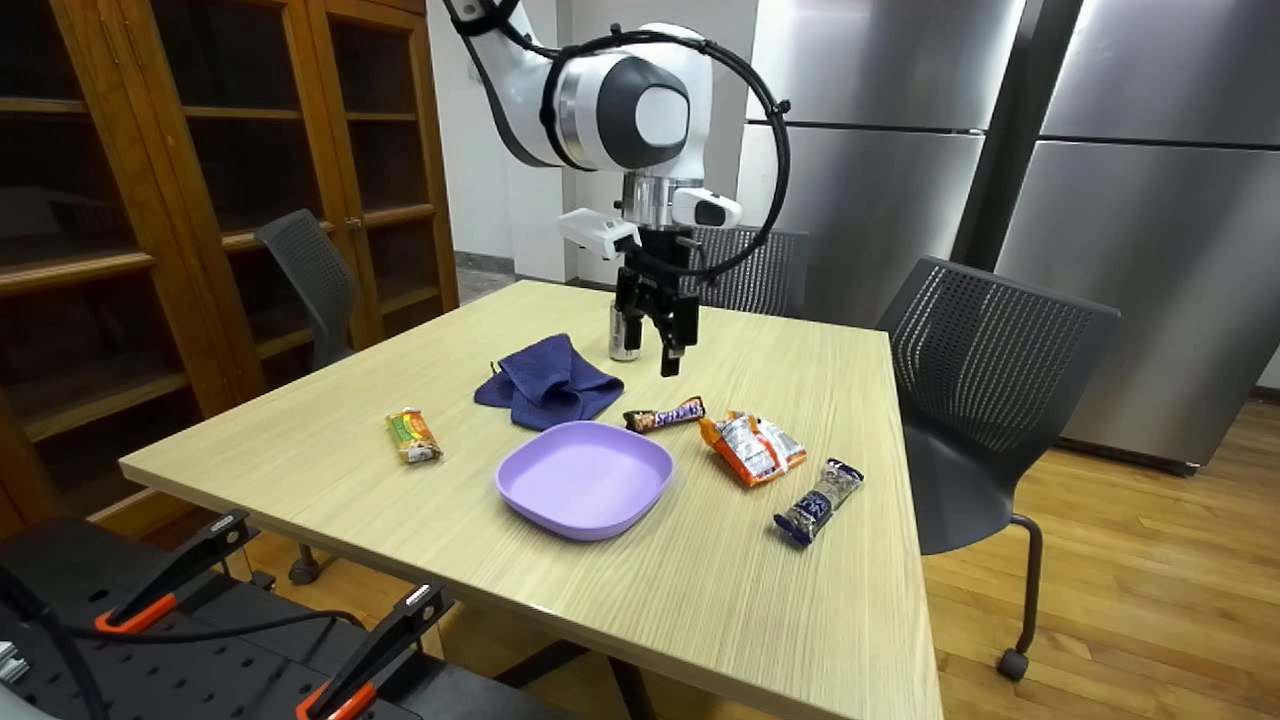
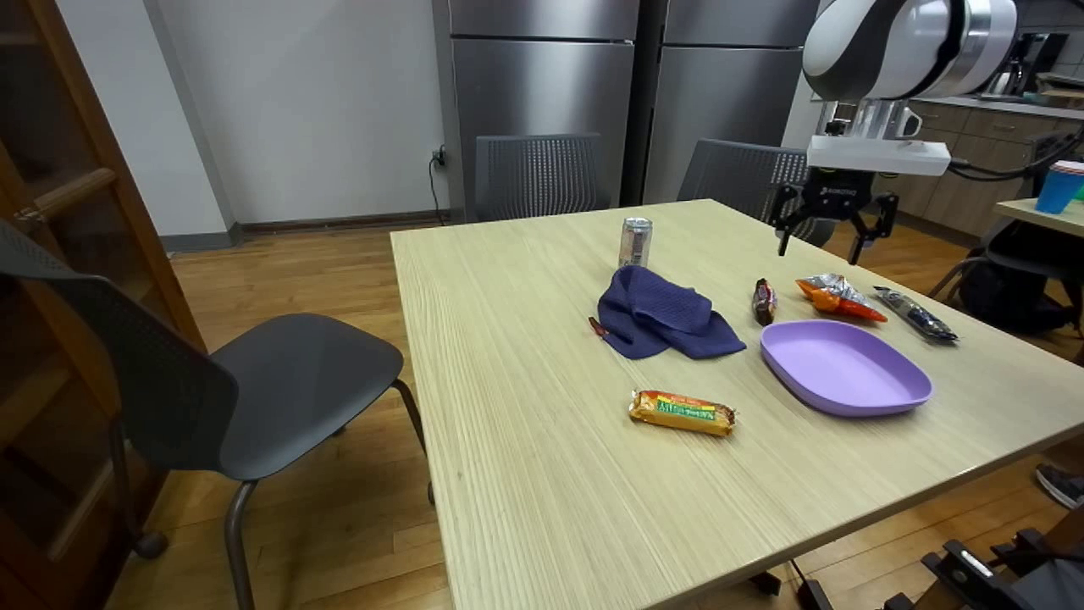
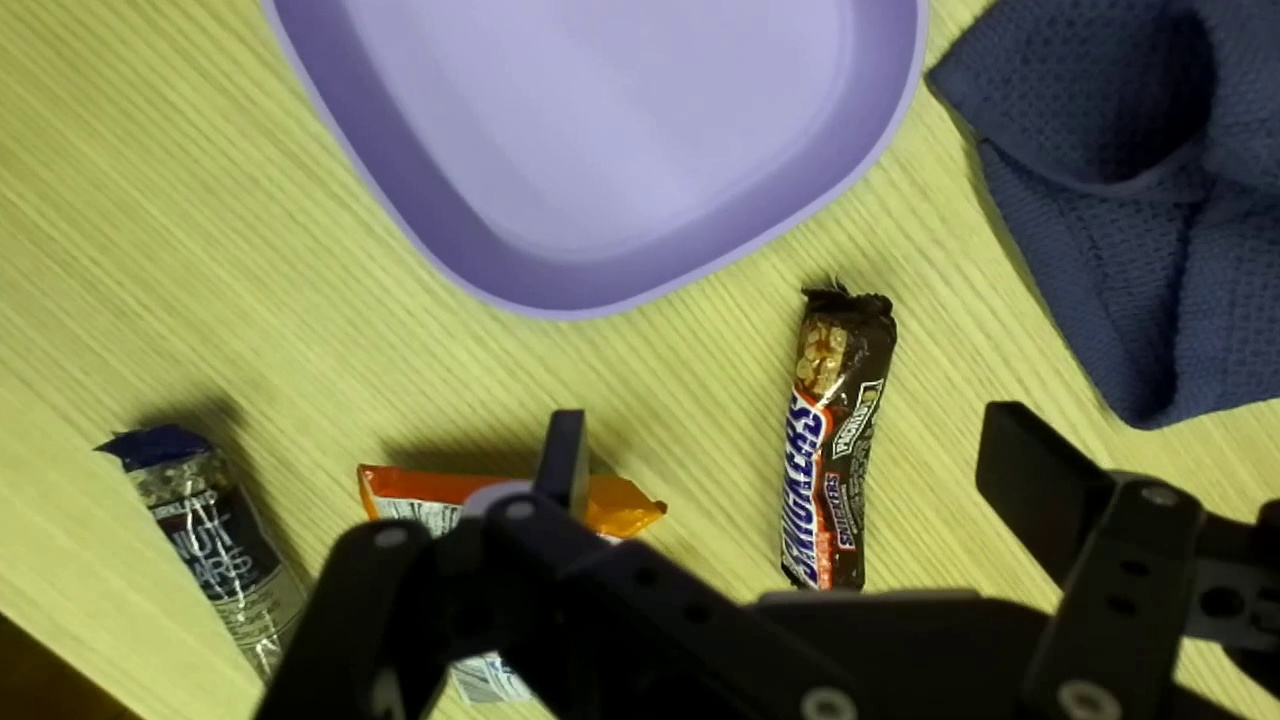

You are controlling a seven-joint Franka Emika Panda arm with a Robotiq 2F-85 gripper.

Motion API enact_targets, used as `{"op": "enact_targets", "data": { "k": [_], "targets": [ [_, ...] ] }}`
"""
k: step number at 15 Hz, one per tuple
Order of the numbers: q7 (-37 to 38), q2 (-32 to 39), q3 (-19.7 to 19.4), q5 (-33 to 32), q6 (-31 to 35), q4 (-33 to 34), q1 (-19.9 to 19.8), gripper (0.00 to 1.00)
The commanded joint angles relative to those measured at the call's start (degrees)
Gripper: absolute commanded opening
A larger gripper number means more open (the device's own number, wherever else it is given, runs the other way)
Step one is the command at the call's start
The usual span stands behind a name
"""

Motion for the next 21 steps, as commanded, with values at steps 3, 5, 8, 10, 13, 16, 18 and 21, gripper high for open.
{"op": "enact_targets", "data": {
  "k": [3, 5, 8, 10, 13, 16, 18, 21],
  "targets": [
    [2.2, 2.8, 0.0, 2.1, 0.0, 3.4, -0.1, 1.00],
    [3.6, 4.3, -0.2, 2.5, 0.1, 4.8, 0.1, 1.00],
    [5.0, 7.1, 0.0, 3.2, -0.3, 7.6, -0.1, 1.00],
    [5.5, 8.9, 0.2, 3.8, -0.7, 9.3, -0.2, 1.00],
    [5.6, 11.9, 0.3, 5.0, -1.2, 11.9, -0.4, 1.00],
    [5.4, 14.6, 0.7, 6.6, -1.4, 14.4, -0.8, 1.00],
    [5.4, 16.4, 0.8, 7.4, -1.8, 16.0, -0.9, 1.00],
    [6.1, 18.5, 0.8, 8.7, -1.5, 18.2, -1.0, 1.00]
  ]
}}
